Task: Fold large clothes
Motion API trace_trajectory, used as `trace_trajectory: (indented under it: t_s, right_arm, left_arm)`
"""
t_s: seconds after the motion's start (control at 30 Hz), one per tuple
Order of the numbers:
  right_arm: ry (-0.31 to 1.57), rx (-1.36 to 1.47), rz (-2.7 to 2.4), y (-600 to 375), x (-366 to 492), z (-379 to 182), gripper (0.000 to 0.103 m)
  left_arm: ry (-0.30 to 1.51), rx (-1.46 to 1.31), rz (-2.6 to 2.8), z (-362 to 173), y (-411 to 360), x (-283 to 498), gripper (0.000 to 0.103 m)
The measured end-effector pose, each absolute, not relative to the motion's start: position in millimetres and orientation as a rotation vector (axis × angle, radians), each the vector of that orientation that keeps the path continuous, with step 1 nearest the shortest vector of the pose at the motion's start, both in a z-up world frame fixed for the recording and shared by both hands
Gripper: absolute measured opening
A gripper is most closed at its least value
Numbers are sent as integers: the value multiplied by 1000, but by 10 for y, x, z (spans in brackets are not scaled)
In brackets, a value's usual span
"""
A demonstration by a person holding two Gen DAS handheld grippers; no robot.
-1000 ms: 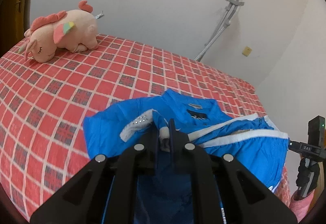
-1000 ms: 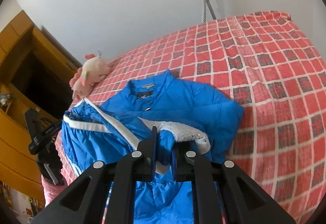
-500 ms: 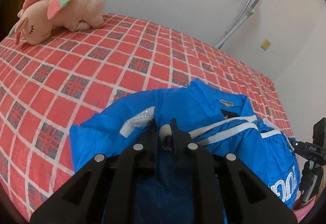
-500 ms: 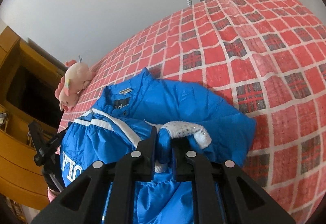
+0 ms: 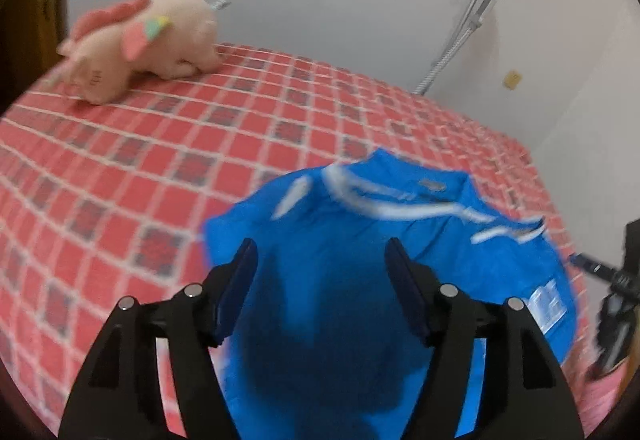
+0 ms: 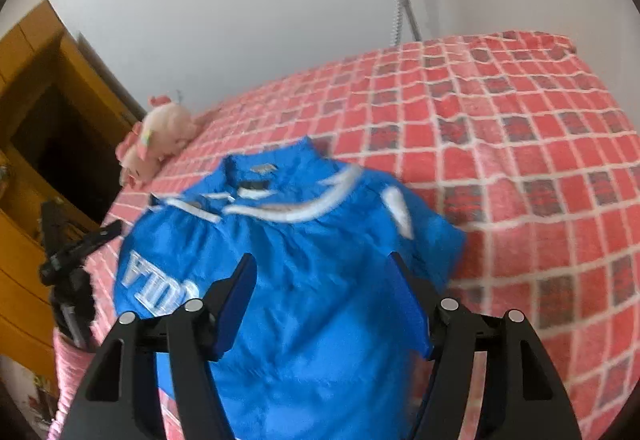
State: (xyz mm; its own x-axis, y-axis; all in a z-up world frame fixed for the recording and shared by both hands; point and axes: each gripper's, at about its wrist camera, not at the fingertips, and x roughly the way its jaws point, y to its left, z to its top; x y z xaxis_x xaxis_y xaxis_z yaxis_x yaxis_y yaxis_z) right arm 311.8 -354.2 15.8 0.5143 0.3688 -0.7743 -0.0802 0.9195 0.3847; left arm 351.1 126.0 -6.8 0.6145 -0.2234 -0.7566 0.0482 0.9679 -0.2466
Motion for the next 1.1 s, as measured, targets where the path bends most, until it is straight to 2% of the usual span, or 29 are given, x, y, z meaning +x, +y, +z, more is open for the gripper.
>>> trace_trajectory:
  t_s: [0.1,0.2,0.27,0.3,0.33,0.37,0.4,0.43,0.5,0.73,0.87,0.97,1.1]
  right_arm:
    - [1049,298,263,-3565,3125,8,67]
    - [1084,294,286,-3514,3149,-132,67]
    - [1089,282,290,-3444,3146,-189,55]
    - [1082,268,280,-3417,3132,-188,47]
    - [1061,235,256,-3381,3120,-170,36]
    - [1041,224,250,-3365,3108,-140,30]
    - [1023,236,252,-3366,3102,-103,21]
    - [1015,250,253,-3372,3102,-73,16]
    - [987,273,246,-3398,3126,19,11]
    - [897,332,202,-3493,3369,259,9]
    - [944,324,146,-3483,3611,35,9]
    - [986,353,130,-3538,3694,-220,11]
    - [988,379,135,-3543,3716,-496,14]
  left_arm:
    - [932,-216,-156,-201,1358,3360,76]
    - [956,-239,-188,-319,1381,3319,75]
    - [948,-220,-185,-348,1319,3305,66]
    - [951,-207,-186,-357,1267,3309,53]
    - [947,-186,-177,-355,1209,3309,42]
    - [940,-170,-175,-346,1177,3305,35]
    - [929,-155,-178,-336,1139,3295,23]
    - [915,-147,-172,-320,1101,3297,16]
    - [880,-147,-158,-251,1050,3318,9]
    - [759,-222,-136,60,1058,3537,7]
    - [806,-161,-74,-167,981,3809,8]
    - [873,-142,-52,-467,986,3963,12]
    - [872,-121,-63,-642,1010,3997,15]
